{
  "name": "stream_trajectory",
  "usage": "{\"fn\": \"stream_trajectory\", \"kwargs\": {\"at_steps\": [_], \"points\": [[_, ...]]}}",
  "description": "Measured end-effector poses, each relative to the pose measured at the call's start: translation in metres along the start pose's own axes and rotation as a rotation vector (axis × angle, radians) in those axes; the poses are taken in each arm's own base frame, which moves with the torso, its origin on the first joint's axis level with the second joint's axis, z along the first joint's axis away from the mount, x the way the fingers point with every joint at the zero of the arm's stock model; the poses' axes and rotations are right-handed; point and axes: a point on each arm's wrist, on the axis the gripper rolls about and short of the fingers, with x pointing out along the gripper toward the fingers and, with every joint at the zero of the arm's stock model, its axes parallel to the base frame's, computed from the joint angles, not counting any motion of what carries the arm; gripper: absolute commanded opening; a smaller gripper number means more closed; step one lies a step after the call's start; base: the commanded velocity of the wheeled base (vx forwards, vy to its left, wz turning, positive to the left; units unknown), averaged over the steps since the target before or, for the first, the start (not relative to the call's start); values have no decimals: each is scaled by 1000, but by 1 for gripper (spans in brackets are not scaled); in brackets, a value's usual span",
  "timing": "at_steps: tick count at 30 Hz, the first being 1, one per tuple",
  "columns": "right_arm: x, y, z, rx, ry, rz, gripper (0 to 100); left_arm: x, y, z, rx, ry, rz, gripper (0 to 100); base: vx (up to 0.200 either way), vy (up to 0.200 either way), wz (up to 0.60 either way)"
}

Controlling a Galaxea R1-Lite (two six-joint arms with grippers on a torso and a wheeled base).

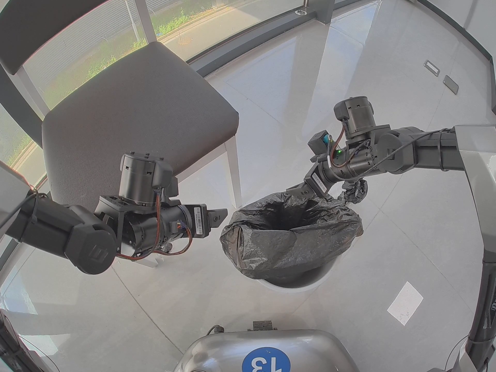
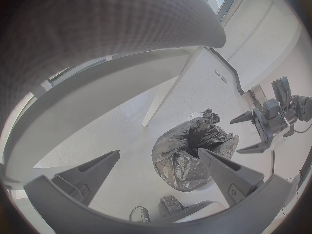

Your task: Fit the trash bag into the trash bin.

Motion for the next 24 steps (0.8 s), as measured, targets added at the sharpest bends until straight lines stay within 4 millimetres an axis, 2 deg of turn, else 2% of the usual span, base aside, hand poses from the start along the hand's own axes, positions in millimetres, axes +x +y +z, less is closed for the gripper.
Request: {"fn": "stream_trajectory", "kwargs": {"at_steps": [7, 15, 24], "points": [[-18, 16, -22, 12, 86, 55, 100, -3, -1, -1, 2, 0, -4, 100, 0, 0, 0], [-52, 34, -44, 4, 143, 122, 100, -2, -3, -1, 4, 1, -12, 100, 0, 0, 0], [-62, 47, -56, -10, 175, 159, 100, 3, -8, 2, 9, -8, -26, 100, 0, 0, 0]]}}
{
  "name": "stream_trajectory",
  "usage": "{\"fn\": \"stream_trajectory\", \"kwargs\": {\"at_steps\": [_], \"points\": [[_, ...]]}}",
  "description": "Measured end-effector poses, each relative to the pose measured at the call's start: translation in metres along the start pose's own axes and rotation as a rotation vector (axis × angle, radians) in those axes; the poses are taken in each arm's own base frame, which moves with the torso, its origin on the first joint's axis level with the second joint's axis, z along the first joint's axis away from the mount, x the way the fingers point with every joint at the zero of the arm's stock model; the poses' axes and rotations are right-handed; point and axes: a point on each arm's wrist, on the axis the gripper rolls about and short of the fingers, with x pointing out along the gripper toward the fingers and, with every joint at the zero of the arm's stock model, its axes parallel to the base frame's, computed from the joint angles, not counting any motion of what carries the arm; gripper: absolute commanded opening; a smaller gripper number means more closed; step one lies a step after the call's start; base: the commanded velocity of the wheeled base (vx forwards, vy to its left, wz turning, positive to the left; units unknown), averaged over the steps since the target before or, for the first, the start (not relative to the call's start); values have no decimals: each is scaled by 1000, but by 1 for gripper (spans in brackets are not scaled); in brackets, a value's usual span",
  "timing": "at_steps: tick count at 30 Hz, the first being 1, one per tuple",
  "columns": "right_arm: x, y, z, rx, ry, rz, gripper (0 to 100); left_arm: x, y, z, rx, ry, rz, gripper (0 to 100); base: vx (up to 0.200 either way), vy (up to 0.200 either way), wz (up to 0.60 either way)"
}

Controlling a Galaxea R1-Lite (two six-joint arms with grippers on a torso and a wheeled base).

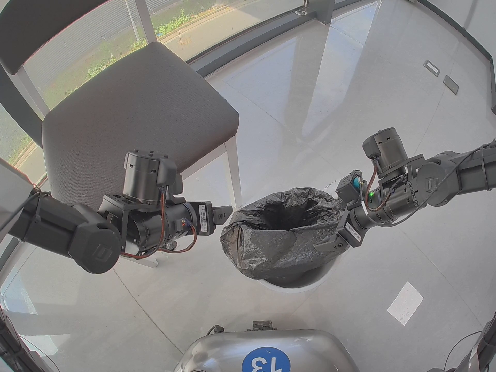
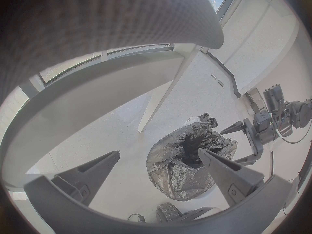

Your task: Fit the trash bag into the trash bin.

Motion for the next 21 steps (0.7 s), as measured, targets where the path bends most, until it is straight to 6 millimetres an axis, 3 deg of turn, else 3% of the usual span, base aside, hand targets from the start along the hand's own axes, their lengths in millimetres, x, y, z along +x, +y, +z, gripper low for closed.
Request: {"fn": "stream_trajectory", "kwargs": {"at_steps": [21], "points": [[52, -21, 7, -9, 11, 1, 100, 9, 2, 1, -7, -29, -4, 100, 0, 0, 0]]}}
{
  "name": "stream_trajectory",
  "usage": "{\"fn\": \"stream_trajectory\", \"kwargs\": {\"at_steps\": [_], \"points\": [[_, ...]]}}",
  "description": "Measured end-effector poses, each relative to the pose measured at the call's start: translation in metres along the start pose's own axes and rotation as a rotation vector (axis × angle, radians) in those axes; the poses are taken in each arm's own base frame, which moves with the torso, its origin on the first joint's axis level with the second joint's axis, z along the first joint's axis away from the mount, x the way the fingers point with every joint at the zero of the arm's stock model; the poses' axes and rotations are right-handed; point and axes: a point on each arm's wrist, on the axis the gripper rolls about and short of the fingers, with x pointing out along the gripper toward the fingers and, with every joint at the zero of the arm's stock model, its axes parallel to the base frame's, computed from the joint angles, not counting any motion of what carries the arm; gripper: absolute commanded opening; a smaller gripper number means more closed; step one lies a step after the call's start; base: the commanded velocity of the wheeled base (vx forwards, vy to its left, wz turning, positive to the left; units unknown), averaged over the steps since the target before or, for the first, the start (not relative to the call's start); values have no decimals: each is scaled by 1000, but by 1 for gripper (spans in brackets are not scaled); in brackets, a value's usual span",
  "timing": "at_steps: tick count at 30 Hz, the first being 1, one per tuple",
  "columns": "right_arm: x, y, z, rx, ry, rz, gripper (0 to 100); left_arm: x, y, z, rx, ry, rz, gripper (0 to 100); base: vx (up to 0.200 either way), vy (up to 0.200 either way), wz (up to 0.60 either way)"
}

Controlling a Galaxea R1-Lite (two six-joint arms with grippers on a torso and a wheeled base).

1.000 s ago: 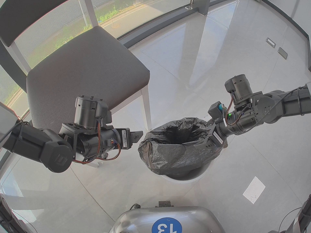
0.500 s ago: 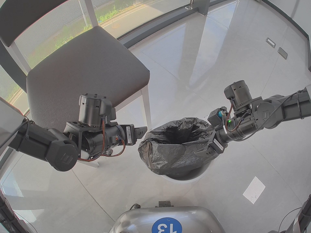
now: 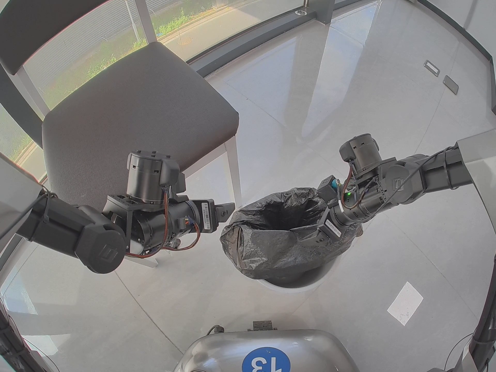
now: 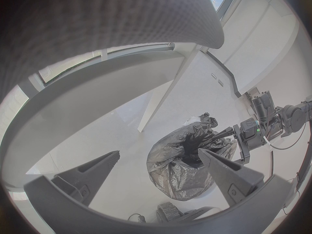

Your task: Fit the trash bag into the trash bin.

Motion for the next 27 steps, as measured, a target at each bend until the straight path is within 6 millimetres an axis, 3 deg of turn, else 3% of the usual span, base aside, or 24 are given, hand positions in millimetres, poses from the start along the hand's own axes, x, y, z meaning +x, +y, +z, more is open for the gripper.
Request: {"fn": "stream_trajectory", "kwargs": {"at_steps": [12, 27], "points": [[14, -1, -6, 5, 25, 13, 100, 0, 2, 0, -2, 0, 7, 100, 0, 0, 0], [11, 4, -11, 9, 43, 26, 100, -1, 2, 1, -3, -3, 11, 100, 0, 0, 0]]}}
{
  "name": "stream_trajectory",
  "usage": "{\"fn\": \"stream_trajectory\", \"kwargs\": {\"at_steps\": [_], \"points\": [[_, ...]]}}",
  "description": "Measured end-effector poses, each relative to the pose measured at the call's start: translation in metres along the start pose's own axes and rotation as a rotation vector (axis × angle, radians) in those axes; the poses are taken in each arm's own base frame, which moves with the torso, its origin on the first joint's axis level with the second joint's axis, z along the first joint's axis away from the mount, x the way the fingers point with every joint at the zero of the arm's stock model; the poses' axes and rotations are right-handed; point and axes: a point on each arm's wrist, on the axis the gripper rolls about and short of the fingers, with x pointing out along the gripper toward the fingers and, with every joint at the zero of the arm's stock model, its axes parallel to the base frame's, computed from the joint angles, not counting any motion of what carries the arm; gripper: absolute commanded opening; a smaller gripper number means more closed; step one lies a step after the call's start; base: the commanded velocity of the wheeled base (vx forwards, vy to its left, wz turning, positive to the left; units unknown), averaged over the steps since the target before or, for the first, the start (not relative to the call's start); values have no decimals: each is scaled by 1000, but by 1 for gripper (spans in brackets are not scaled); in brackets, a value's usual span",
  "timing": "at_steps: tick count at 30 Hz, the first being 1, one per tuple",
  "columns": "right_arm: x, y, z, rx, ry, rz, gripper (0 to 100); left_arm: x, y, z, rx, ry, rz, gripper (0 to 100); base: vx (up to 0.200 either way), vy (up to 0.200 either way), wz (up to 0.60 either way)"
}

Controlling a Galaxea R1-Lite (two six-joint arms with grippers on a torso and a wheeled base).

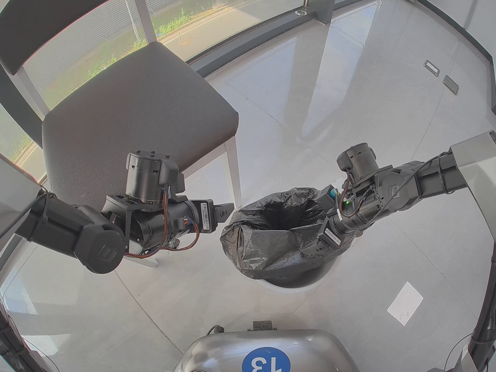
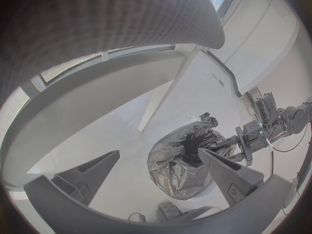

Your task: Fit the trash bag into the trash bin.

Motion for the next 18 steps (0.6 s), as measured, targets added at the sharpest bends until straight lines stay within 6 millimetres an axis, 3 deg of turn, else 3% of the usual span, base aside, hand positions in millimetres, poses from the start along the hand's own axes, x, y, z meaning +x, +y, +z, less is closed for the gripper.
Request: {"fn": "stream_trajectory", "kwargs": {"at_steps": [7, 8, 18], "points": [[-1, 1, 1, -4, -5, -1, 100, 0, 0, 0, 0, -1, 0, 100, 0, 0, 0], [-1, 1, 1, -3, -4, -1, 0, 0, 0, 0, 0, -1, 0, 100, 0, 0, 0], [0, 3, 0, -4, 3, 5, 0, -1, -1, 0, 1, -1, -2, 100, 0, 0, 0]]}}
